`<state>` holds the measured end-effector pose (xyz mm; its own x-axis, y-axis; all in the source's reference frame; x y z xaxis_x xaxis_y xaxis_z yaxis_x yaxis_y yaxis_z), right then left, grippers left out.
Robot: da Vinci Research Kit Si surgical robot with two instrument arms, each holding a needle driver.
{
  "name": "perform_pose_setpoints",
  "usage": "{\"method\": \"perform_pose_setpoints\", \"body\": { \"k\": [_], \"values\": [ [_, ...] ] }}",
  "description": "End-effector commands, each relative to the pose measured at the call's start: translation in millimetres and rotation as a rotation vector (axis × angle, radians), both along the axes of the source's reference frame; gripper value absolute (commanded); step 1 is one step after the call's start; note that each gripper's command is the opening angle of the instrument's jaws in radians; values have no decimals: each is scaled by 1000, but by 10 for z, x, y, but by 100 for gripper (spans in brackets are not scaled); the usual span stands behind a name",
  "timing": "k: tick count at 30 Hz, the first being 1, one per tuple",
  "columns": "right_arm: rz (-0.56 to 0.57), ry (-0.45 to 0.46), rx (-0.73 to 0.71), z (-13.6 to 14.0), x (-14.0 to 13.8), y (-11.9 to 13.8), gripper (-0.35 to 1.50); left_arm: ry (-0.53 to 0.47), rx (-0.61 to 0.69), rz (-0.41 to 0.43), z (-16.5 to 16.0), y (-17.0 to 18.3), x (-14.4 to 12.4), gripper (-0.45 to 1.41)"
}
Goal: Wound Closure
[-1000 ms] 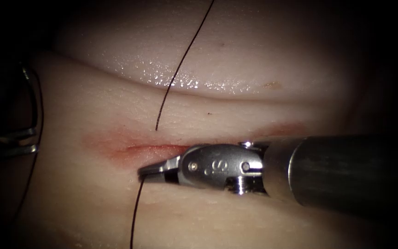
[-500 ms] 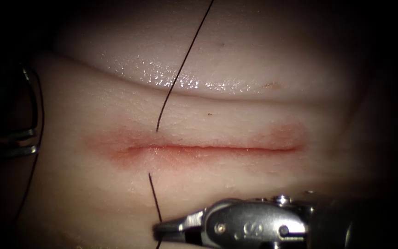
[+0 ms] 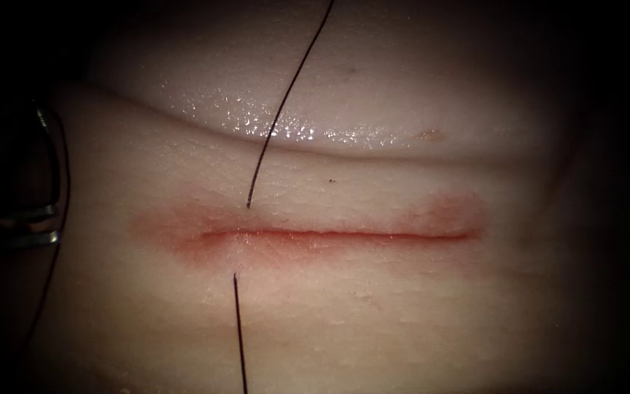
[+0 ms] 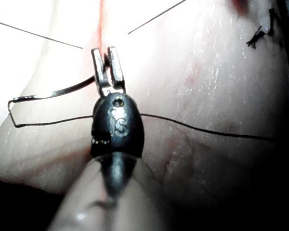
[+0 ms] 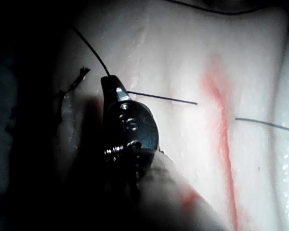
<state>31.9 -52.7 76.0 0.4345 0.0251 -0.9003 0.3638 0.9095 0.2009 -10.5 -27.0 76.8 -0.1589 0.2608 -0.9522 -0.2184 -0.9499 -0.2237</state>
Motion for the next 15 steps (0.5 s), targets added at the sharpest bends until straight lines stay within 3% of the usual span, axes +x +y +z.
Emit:
{"method": "perform_pose_setpoints", "body": {
  "k": [1,7,8,11,15],
  "values": [
    [-8,8,0,-5,7,-12,-35,-2,2,0,6,-5,-5,-45],
    [-3,22,7,-20,13,-15,-33,-1,2,0,6,-5,-6,-45],
    [21,25,8,-18,14,-9,19,1,2,2,6,-5,-6,-45],
    [107,28,6,-10,15,12,100,1,2,2,6,-5,-6,-45],
    [196,36,32,6,13,52,111,1,2,2,6,-5,-6,-45]
  ]
}}
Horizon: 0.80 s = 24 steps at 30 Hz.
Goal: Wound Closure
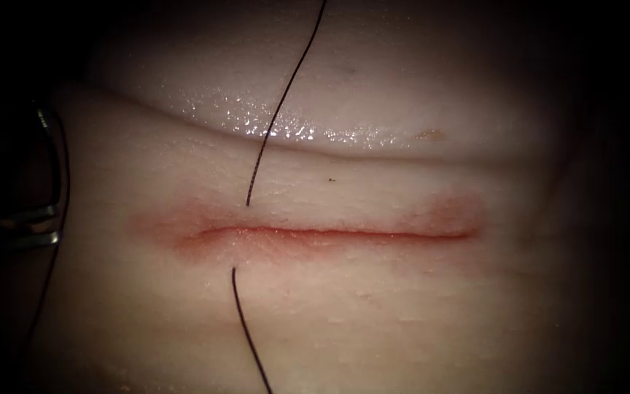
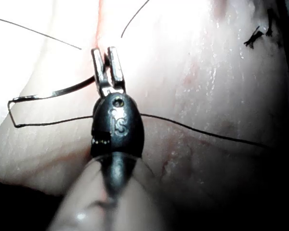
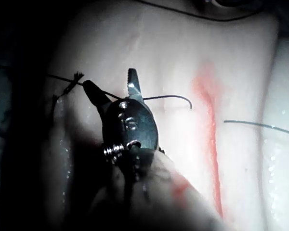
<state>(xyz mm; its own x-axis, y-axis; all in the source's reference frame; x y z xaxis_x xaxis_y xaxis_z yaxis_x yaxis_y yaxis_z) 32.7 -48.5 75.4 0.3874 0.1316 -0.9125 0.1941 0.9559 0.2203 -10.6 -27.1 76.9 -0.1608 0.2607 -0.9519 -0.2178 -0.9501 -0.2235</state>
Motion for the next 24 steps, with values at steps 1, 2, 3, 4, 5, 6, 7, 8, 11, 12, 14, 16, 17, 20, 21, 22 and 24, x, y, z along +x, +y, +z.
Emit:
{"method": "perform_pose_setpoints", "body": {
  "k": [1,2,3,4,5,6,7,8,11,12,14,16,17,20,21,22,24],
  "values": [
    [16,2,-3,16,4,19,111,-1,2,1,6,-5,-5,-45],
    [25,2,-6,21,3,29,111,-1,2,1,6,-5,-5,-45],
    [37,-1,-9,27,2,42,111,-1,2,1,6,-5,-5,-45],
    [46,-1,-15,33,2,50,113,-1,2,1,6,-5,-5,-45],
    [57,0,-22,39,2,59,116,-1,2,1,6,-5,-5,-45],
    [73,-4,-25,48,3,67,123,-1,2,1,6,-5,-5,-45],
    [81,-9,-31,55,4,73,128,-1,1,1,6,-5,-5,-45],
    [90,-14,-32,62,6,77,130,1,2,4,6,-6,-5,-45],
    [91,-12,-33,87,12,84,132,0,1,4,6,-6,-4,-45],
    [91,-11,-36,97,14,85,132,0,1,4,6,-6,-4,-45],
    [95,-11,-45,111,19,86,132,0,1,4,6,-6,-4,-45],
    [90,-13,-52,125,25,86,132,0,1,4,6,-6,-4,-45],
    [84,-11,-54,131,27,85,132,0,1,5,6,-6,-4,-45],
    [80,-10,-52,149,35,83,130,0,1,5,6,-6,-4,-45],
    [78,-15,-49,154,38,82,130,0,1,5,6,-6,-4,-45],
    [78,-19,-49,160,41,81,130,0,1,5,6,-6,-4,-45],
    [73,-22,-42,169,46,78,127,0,1,5,6,-6,-4,-45]
  ]
}}
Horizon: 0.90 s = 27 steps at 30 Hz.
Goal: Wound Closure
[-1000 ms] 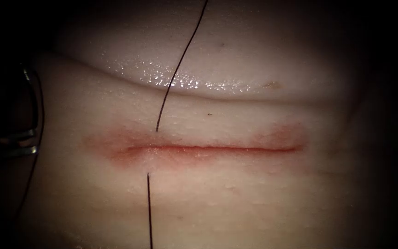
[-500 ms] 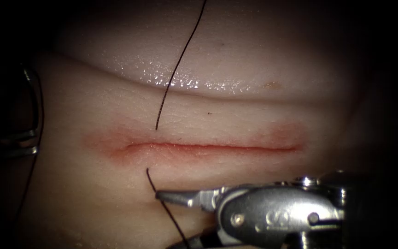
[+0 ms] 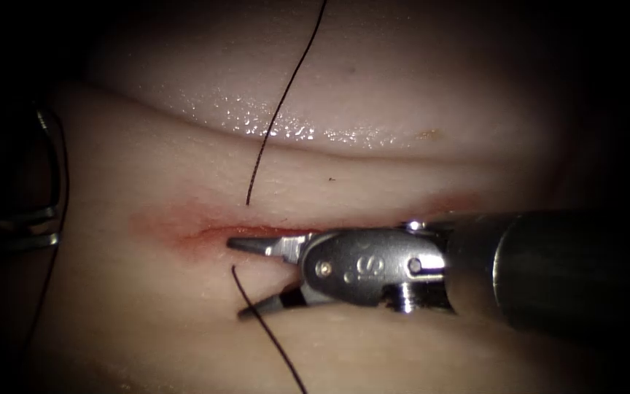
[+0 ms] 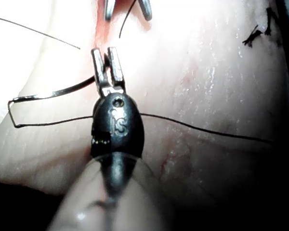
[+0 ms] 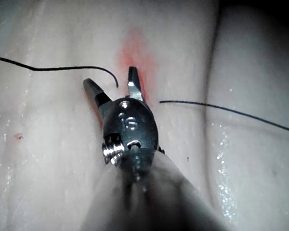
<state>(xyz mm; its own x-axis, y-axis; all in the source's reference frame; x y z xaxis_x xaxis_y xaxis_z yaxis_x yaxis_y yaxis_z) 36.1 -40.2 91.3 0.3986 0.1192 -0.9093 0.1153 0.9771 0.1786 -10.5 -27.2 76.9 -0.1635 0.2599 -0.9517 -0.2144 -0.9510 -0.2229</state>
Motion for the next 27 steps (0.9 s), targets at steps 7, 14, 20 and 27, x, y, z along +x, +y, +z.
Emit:
{"method": "perform_pose_setpoints", "body": {
  "k": [7,14,20,27],
  "values": [
    [-18,-24,18,41,23,-11,96,-2,2,1,5,-5,-5,-45],
    [-105,-10,30,41,12,-16,-35,-2,2,2,5,-6,-4,-45],
    [-87,-11,32,16,-5,-12,-35,-2,2,2,5,-6,-4,-45],
    [-92,16,50,-31,-15,-31,-35,-2,2,1,5,-6,-5,-45]
  ]
}}
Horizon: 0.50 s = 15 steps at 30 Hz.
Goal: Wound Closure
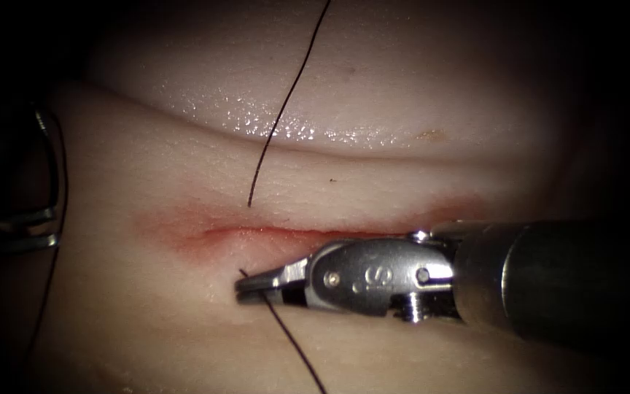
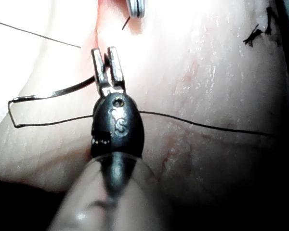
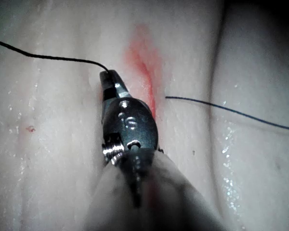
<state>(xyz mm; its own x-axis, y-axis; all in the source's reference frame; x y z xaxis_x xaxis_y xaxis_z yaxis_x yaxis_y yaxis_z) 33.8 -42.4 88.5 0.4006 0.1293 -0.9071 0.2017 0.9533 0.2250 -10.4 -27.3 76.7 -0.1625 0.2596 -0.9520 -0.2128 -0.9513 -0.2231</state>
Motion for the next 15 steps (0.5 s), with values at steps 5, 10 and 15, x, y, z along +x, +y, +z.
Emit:
{"method": "perform_pose_setpoints", "body": {
  "k": [5,10,15],
  "values": [
    [-28,32,-8,-37,5,-34,-35,-1,2,0,7,-5,-5,-45],
    [-74,53,-27,-74,-2,-64,-35,1,2,2,6,-6,-5,-45],
    [-113,54,-50,-112,-10,-90,-35,1,2,2,6,-6,-6,-45]
  ]
}}
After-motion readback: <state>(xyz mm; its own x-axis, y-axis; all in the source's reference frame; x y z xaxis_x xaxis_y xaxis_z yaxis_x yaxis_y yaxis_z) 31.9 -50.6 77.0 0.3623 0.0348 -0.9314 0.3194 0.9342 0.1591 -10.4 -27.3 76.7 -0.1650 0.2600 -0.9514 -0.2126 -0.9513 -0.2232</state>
